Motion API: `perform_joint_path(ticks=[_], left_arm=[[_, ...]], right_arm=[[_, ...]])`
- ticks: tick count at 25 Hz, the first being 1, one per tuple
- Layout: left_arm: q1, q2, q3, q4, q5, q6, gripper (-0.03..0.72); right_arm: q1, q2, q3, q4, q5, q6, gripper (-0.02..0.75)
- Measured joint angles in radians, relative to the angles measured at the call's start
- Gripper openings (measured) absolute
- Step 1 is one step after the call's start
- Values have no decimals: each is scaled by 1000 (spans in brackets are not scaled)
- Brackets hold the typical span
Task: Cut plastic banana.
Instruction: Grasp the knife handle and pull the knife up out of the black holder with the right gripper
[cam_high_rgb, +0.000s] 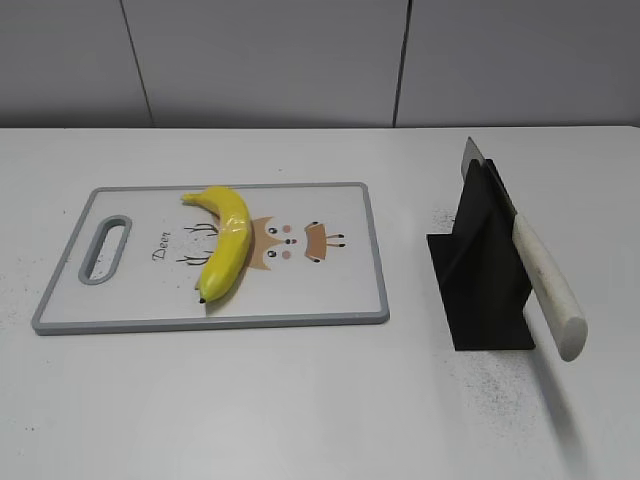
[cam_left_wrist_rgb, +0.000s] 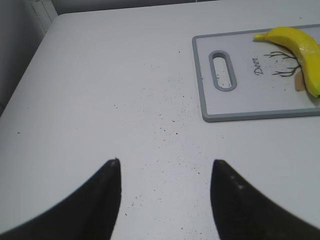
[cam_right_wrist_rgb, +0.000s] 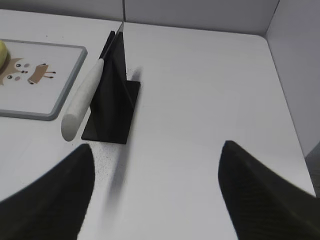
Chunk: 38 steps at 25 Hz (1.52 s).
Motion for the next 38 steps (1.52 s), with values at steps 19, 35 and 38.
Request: perform_joint_path(ticks=[19, 35, 38], left_arm=[[0, 0, 0, 0, 0, 0, 534], [0, 0, 0, 0, 0, -1, 534], [0, 0, 0, 0, 0, 1, 534]], right_arm=[[0, 363, -111, 11, -21, 67, 584], [1, 854, -246, 25, 171, 68, 584], [3, 925, -275, 69, 172, 67, 584]])
